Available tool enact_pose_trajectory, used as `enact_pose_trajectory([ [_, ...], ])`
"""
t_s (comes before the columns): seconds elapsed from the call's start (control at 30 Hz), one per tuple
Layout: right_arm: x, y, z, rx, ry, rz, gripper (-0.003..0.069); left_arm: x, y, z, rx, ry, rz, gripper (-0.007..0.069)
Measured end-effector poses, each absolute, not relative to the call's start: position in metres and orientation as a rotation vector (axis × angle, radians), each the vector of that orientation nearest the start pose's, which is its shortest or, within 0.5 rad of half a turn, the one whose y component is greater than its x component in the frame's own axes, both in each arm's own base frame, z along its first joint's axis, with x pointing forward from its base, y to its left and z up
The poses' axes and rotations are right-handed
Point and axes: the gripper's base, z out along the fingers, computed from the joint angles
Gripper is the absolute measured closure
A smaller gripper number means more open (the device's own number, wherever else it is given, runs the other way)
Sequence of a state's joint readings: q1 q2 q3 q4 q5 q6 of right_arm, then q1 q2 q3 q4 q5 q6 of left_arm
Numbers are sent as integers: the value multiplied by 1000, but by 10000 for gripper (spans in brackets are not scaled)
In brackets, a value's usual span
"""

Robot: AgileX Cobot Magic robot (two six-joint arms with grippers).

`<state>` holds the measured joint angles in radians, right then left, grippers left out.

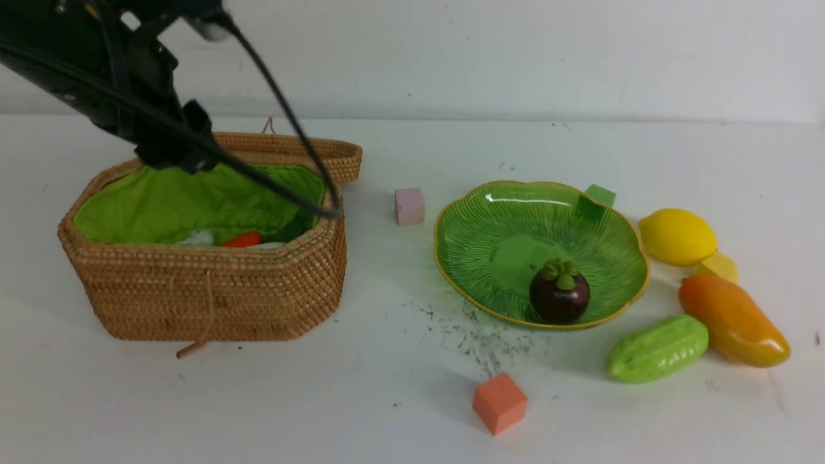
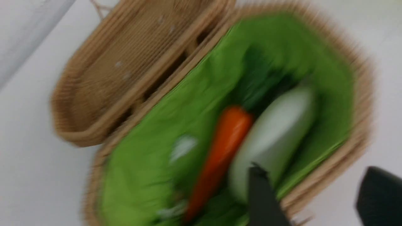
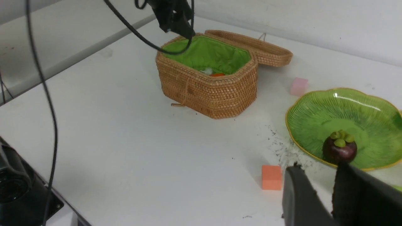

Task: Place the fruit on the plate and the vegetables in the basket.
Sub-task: Take a chayote with your right arm and place it on the basket on the left.

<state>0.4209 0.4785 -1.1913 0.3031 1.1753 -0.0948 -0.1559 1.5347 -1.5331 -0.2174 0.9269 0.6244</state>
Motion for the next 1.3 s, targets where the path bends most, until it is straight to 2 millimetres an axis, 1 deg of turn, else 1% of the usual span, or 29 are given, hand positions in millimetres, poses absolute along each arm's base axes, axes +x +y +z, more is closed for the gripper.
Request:
enact_pose_trajectory([
  [0.03,6,28,451,-552,1913,550,478,322,-72,393,792,2222,-106,414],
  [0.07,15,30,449,-534,1962,531,478,311,-78,402,760,2211,-154,511],
  [0.1,30,35,445,-519,2034,509,478,299,-84,411,743,2202,-194,581],
  [0.13,46,40,441,-501,2112,483,477,282,-94,422,724,2196,-248,636],
  [0.17,55,42,439,-492,2153,463,476,271,-99,428,713,2195,-280,638],
  [0.2,60,44,437,-487,2177,453,475,266,-100,431,698,2192,-290,638],
  [0.23,84,51,429,-471,2273,401,474,242,-110,438,689,2186,-342,638],
  [0.3,100,55,423,-457,2329,360,472,224,-114,440,687,2184,-362,638],
  [0.33,117,58,416,-430,2389,307,470,205,-117,438,690,2190,-378,638],
  [0.37,126,60,412,-405,2422,268,468,192,-117,436,693,2186,-388,638],
  [0.43,148,62,401,-354,2483,177,464,166,-118,423,710,2199,-409,638],
  [0.5,167,63,392,-306,2528,91,461,146,-117,406,717,2218,-443,638],
  [0.53,176,64,386,-277,2554,57,460,137,-115,400,713,2218,-457,638],
  [0.6,196,60,375,-166,2605,12,457,117,-106,387,686,2202,-500,638],
  [0.67,212,58,365,-79,2640,21,456,105,-98,378,655,2196,-530,638],
  [0.73,229,56,353,18,2678,70,452,95,-89,373,631,2170,-545,638],
  [0.8,243,53,342,97,2707,122,440,88,-83,371,622,2144,-553,638],
  [0.9,268,48,321,245,2745,228,401,78,-74,372,611,2110,-567,638],
  [0.93,280,46,308,317,2764,284,375,76,-72,373,608,2097,-572,638],
  [1.0,296,42,290,414,2786,343,322,72,-69,375,603,2079,-579,638],
  [1.07,307,39,276,481,2795,373,279,71,-68,375,601,2072,-581,638],
  [1.1,316,38,264,532,2805,391,237,71,-68,375,601,2071,-582,638],
  [1.2,330,38,244,617,2794,406,166,71,-68,375,611,2067,-576,638],
  [1.3,338,38,230,682,2791,408,132,71,-68,375,631,2059,-565,638],
])
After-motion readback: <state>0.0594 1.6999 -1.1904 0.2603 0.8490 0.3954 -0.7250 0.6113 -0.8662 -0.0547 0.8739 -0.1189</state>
